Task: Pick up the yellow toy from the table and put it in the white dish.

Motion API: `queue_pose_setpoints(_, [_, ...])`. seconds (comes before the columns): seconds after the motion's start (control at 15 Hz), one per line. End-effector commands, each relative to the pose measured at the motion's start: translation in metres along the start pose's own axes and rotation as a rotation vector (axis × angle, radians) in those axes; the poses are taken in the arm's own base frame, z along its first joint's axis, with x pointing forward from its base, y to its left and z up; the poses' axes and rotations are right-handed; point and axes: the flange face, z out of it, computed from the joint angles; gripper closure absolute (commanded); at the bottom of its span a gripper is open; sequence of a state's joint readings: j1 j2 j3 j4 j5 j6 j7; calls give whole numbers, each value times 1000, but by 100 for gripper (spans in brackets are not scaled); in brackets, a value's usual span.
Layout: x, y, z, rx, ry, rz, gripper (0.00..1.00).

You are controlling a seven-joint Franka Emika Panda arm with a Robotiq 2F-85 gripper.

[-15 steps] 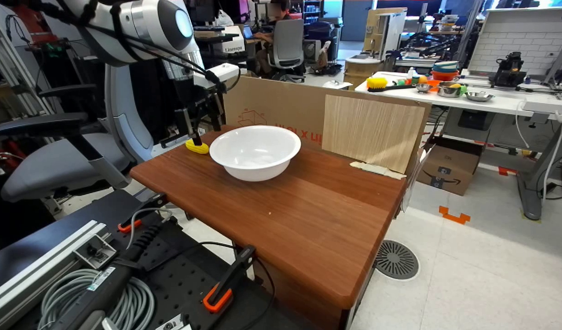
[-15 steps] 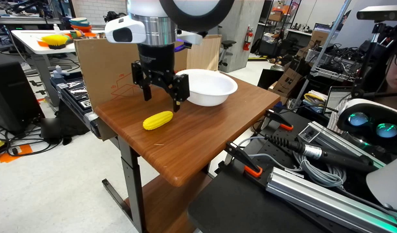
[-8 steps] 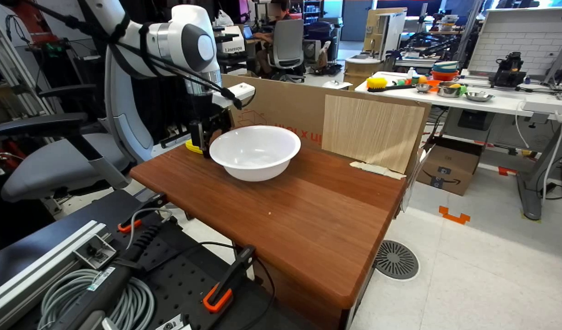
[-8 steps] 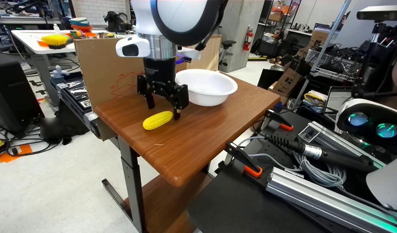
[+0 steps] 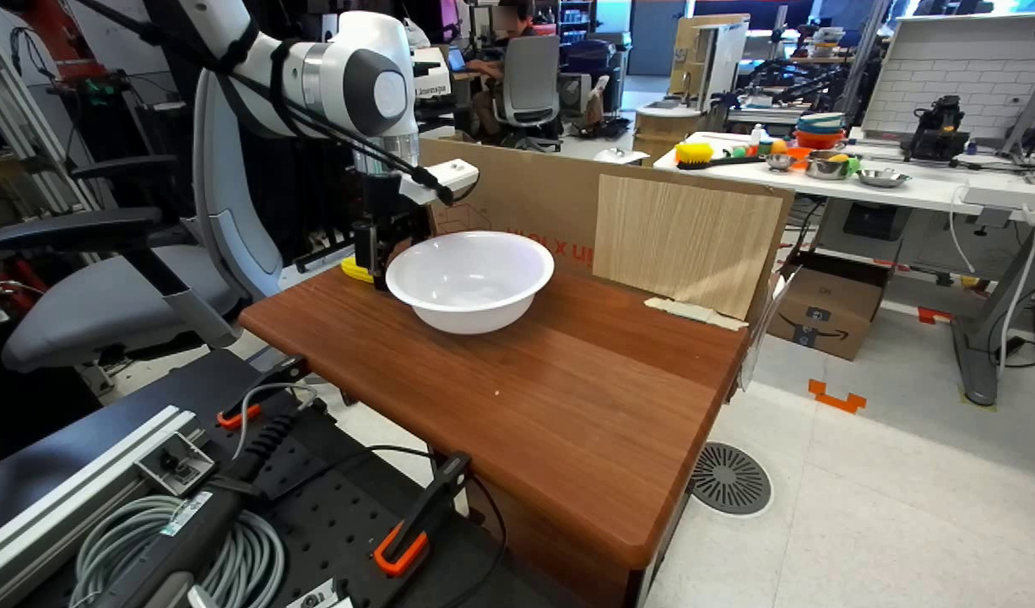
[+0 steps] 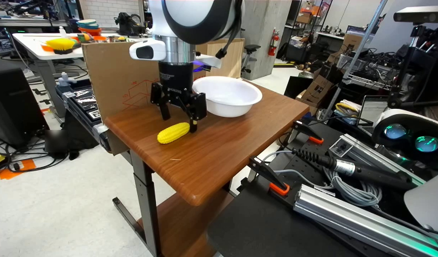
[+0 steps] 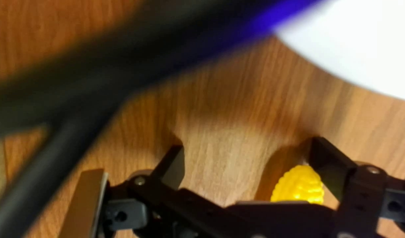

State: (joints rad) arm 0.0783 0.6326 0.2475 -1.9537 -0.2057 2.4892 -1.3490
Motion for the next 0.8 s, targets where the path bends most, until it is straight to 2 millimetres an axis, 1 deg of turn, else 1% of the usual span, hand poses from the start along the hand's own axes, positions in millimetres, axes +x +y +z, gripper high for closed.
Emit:
queue_pose_setpoints(0.0, [1, 9, 7, 19, 40, -14, 0])
queue_pose_setpoints(0.27, [-4, 10, 6, 12, -1, 25, 0])
queue_pose_setpoints(0.33, [-7, 10, 4, 0, -21, 69, 0])
queue_pose_setpoints(0.4, [-2, 3, -1, 2, -5, 28, 0])
queue_pose_setpoints(0.73, [-3, 3, -1, 1, -6, 33, 0])
